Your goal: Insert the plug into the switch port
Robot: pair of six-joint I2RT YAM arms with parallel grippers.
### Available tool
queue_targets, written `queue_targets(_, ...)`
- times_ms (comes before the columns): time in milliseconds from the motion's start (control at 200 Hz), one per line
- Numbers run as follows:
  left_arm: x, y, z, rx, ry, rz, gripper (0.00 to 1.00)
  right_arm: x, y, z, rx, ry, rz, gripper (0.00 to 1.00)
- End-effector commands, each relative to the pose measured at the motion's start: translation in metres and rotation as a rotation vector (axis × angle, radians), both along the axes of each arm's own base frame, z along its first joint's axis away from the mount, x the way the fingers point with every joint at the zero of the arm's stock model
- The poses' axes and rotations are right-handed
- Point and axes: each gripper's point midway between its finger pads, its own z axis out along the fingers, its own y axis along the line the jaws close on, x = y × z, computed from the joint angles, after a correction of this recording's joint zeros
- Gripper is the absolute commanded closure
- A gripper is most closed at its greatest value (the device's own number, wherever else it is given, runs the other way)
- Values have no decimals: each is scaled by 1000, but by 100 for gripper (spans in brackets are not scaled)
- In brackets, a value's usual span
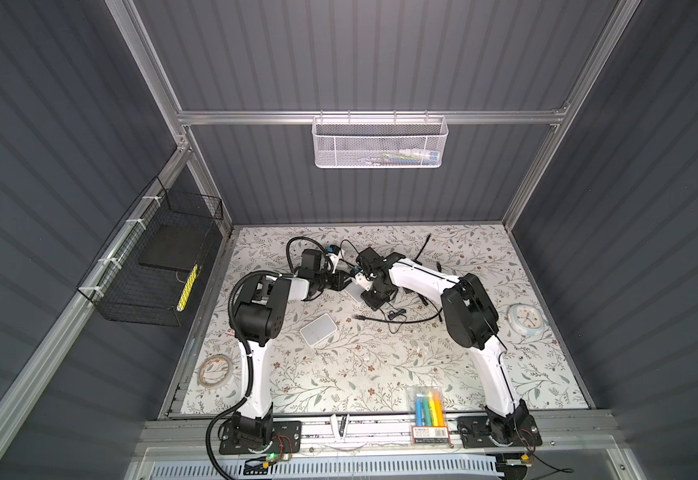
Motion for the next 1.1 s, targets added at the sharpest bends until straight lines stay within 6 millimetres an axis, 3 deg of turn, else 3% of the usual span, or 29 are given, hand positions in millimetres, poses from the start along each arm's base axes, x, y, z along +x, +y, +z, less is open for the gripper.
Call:
queue_targets(0,-152,-49,-77,-11,539,-280,74,90,83,71,349,-391,7,100)
queue_targets(455,-155,-49,-77,-23,543,-283,74,100,94,74,378,-400,9,100)
queue_targets(635,-148,-44,-75,-15,535,-254,74,98,89,72,362,-397,6,100)
queue_targets(850,-112,-2,-83,34,549,-52,71,84,67,64,333,-384,2,100)
queue_targets(1096,-89,38,-84,126,545,133,68,56,35,49,277,-330,-10,76)
